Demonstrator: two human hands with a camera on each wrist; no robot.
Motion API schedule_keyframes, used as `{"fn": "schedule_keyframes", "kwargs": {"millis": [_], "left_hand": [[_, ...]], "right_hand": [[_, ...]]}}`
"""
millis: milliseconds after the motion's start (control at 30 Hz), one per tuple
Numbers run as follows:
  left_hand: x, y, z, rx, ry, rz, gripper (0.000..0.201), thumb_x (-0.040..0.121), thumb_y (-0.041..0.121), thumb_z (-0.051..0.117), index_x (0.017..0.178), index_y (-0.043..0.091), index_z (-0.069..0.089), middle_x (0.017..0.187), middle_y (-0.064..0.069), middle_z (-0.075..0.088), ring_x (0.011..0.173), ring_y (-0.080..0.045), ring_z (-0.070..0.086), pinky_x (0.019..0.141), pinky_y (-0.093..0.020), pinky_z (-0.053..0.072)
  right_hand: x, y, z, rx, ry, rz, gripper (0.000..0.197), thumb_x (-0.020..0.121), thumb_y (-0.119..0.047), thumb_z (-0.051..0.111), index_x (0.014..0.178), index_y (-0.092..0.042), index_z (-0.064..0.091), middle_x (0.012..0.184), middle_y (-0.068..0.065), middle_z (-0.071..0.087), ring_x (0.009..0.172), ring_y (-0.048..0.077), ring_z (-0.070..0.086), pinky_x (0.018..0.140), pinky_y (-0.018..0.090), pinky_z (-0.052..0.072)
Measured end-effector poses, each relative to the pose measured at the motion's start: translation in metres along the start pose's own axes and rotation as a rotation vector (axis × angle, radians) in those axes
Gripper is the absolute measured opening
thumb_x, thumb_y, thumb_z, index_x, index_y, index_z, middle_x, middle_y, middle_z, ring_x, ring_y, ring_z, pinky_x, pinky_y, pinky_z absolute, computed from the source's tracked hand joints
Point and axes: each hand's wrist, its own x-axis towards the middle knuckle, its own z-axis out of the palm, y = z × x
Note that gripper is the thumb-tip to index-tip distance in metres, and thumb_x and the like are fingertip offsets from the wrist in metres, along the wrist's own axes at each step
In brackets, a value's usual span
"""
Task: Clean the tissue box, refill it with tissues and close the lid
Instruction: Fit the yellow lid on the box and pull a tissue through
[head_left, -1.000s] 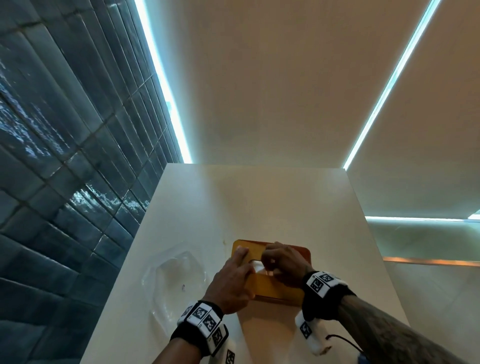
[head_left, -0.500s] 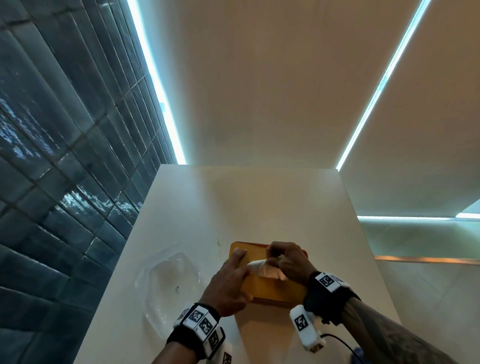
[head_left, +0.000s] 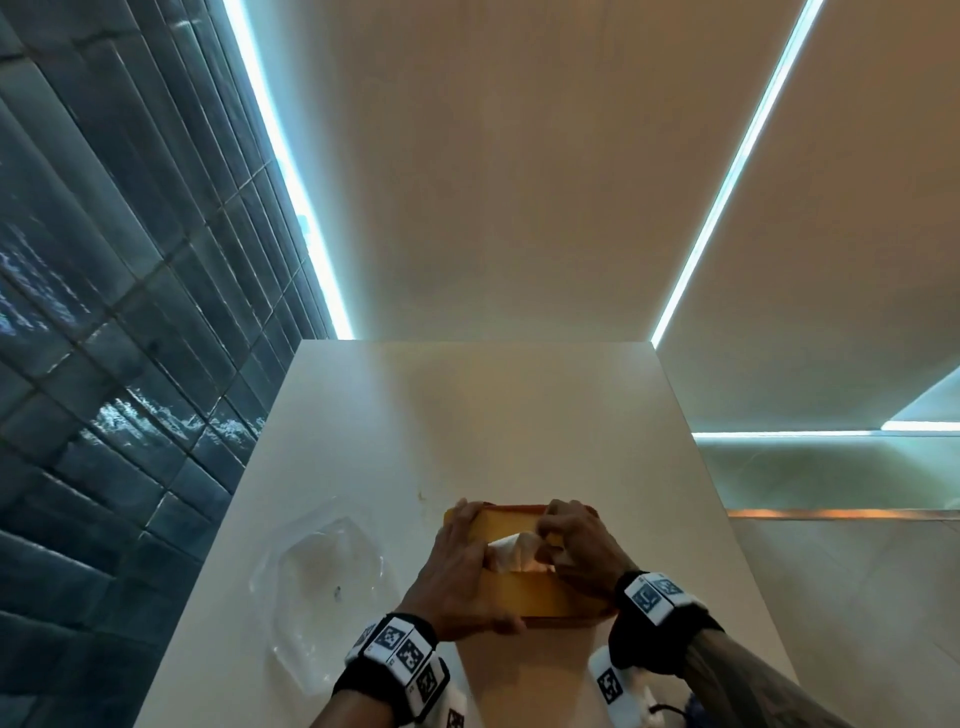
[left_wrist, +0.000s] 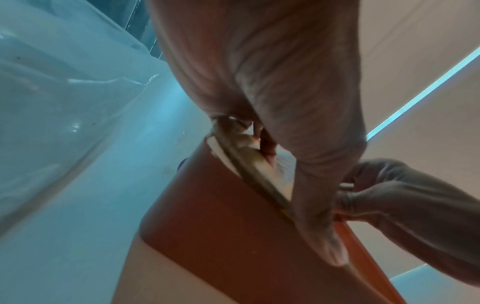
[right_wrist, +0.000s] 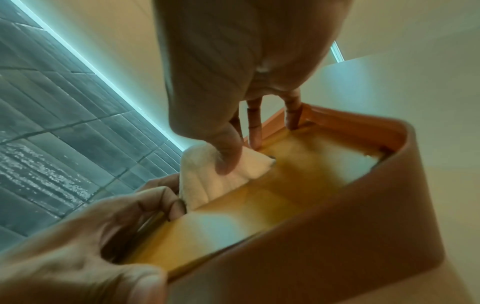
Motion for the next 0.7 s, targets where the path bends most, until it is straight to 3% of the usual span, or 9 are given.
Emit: {"fn": "schedule_keyframes", "kwargs": {"millis": [67, 167, 233, 333, 400, 467, 567, 700], "left_hand": [[0.0, -0.002, 0.003, -0.013, 0.039, 0.011, 0.124, 0.042, 0.077, 0.074, 0.14, 0.017, 0.03, 0.152, 0.003, 0.008, 0.145, -0.021, 0.001, 0.117, -0.044, 0.027], [-0.002, -0.001, 0.002, -0.003, 0.091, 0.061, 0.114, 0.043, 0.069, 0.078, 0.134, 0.017, 0.033, 0.146, 0.002, 0.017, 0.144, -0.019, 0.004, 0.118, -0.037, 0.026], [-0.003, 0.001, 0.003, 0.029, 0.141, 0.102, 0.109, 0.044, 0.067, 0.077, 0.131, 0.018, 0.035, 0.142, 0.0, 0.022, 0.141, -0.02, 0.01, 0.115, -0.035, 0.028], [-0.006, 0.002, 0.01, 0.063, 0.257, 0.136, 0.092, 0.047, 0.069, 0.074, 0.117, 0.017, 0.046, 0.138, -0.005, 0.031, 0.139, -0.02, 0.014, 0.113, -0.039, 0.033], [-0.007, 0.0, 0.018, 0.062, 0.299, 0.133, 0.094, 0.05, 0.074, 0.072, 0.119, 0.016, 0.046, 0.139, -0.008, 0.032, 0.141, -0.024, 0.014, 0.113, -0.046, 0.032], [-0.005, -0.001, 0.024, 0.072, 0.294, 0.114, 0.104, 0.051, 0.078, 0.069, 0.129, 0.015, 0.04, 0.141, -0.008, 0.03, 0.143, -0.028, 0.014, 0.114, -0.052, 0.029], [-0.002, -0.001, 0.024, 0.14, 0.216, 0.087, 0.112, 0.053, 0.086, 0.061, 0.135, 0.013, 0.037, 0.149, -0.009, 0.026, 0.145, -0.028, 0.008, 0.117, -0.058, 0.016], [0.001, -0.002, 0.019, 0.177, 0.128, 0.062, 0.118, 0.053, 0.09, 0.056, 0.141, 0.014, 0.03, 0.155, -0.005, 0.013, 0.146, -0.024, -0.004, 0.119, -0.056, 0.004]], "right_hand": [[-0.002, 0.002, 0.006, 0.063, 0.042, -0.014, 0.009, 0.083, -0.019, 0.066, 0.084, -0.01, 0.065, 0.099, 0.004, 0.063, 0.087, 0.02, 0.051, 0.079, 0.037, 0.043], [-0.005, 0.004, 0.011, 0.126, 0.089, -0.029, 0.011, 0.085, -0.02, 0.066, 0.087, -0.01, 0.066, 0.099, 0.003, 0.063, 0.088, 0.014, 0.049, 0.079, 0.033, 0.042], [-0.008, 0.003, 0.01, 0.151, 0.118, -0.038, 0.009, 0.083, -0.021, 0.069, 0.085, -0.012, 0.067, 0.096, 0.002, 0.064, 0.089, 0.017, 0.053, 0.081, 0.038, 0.046], [-0.012, 0.004, 0.011, 0.099, 0.248, -0.071, 0.007, 0.076, -0.026, 0.071, 0.08, -0.021, 0.068, 0.088, -0.001, 0.067, 0.087, 0.021, 0.058, 0.082, 0.047, 0.047], [-0.014, 0.002, 0.011, 0.059, 0.294, -0.029, 0.011, 0.079, -0.037, 0.067, 0.081, -0.027, 0.068, 0.094, -0.004, 0.066, 0.099, 0.018, 0.054, 0.09, 0.049, 0.036], [-0.017, 0.003, 0.01, 0.053, 0.302, 0.023, 0.023, 0.079, -0.049, 0.058, 0.081, -0.029, 0.069, 0.099, -0.006, 0.064, 0.107, 0.017, 0.049, 0.091, 0.049, 0.03], [-0.021, 0.005, 0.012, 0.098, 0.327, 0.027, 0.029, 0.078, -0.051, 0.054, 0.078, -0.026, 0.07, 0.095, -0.005, 0.064, 0.1, 0.021, 0.056, 0.083, 0.049, 0.042], [-0.02, 0.006, 0.015, 0.136, 0.338, 0.037, 0.03, 0.08, -0.05, 0.053, 0.079, -0.025, 0.07, 0.093, -0.005, 0.066, 0.096, 0.023, 0.059, 0.079, 0.047, 0.046]]}}
